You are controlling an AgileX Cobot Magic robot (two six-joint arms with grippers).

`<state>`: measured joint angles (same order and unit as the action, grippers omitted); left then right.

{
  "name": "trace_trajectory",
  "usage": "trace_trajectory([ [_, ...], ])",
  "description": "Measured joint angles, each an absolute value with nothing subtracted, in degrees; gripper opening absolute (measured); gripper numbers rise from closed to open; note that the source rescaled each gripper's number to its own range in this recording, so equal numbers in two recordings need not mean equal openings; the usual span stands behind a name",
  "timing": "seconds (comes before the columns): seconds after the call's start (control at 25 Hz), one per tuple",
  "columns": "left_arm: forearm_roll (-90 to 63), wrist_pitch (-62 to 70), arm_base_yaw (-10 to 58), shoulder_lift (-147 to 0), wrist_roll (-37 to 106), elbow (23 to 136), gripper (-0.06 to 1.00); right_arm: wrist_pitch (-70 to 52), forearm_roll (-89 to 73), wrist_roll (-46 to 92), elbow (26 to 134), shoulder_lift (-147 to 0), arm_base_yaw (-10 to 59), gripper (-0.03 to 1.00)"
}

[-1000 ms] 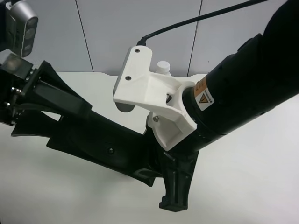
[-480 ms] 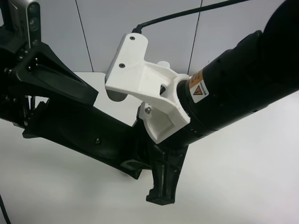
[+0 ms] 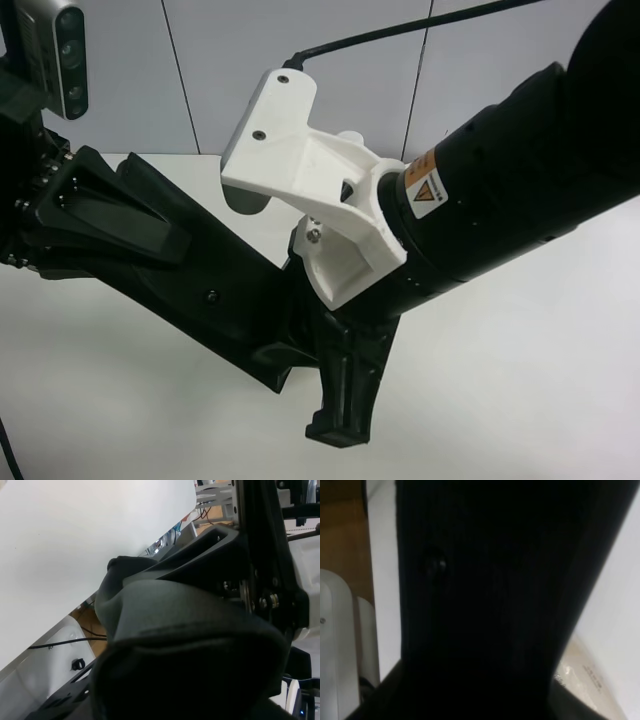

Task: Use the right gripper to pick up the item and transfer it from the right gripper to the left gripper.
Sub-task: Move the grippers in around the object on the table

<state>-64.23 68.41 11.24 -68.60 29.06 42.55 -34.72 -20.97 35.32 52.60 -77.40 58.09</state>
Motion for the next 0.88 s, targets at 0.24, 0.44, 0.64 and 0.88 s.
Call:
trace_trajectory([
  [0.24,-64.7,68.6,11.2,-68.6,28.7,42.6,0.02,-33.5,-21.0,35.8,52.6,-77.4,58.1,0.69],
  [0.44,-65.0,68.6,11.2,-68.6,28.5,42.6,0.01,-33.4,-20.7,35.8,52.6,-77.4,58.1,0.97],
  [0.64,-65.0,68.6,11.2,-68.6,28.4,42.6,0.01,-38.1,-18.8,33.3,52.6,-75.2,58.1,1.0],
  [0.88,-65.0,68.6,11.2,-68.6,28.4,42.6,0.01,-47.5,-15.5,23.6,52.6,-66.5,58.1,1.0],
])
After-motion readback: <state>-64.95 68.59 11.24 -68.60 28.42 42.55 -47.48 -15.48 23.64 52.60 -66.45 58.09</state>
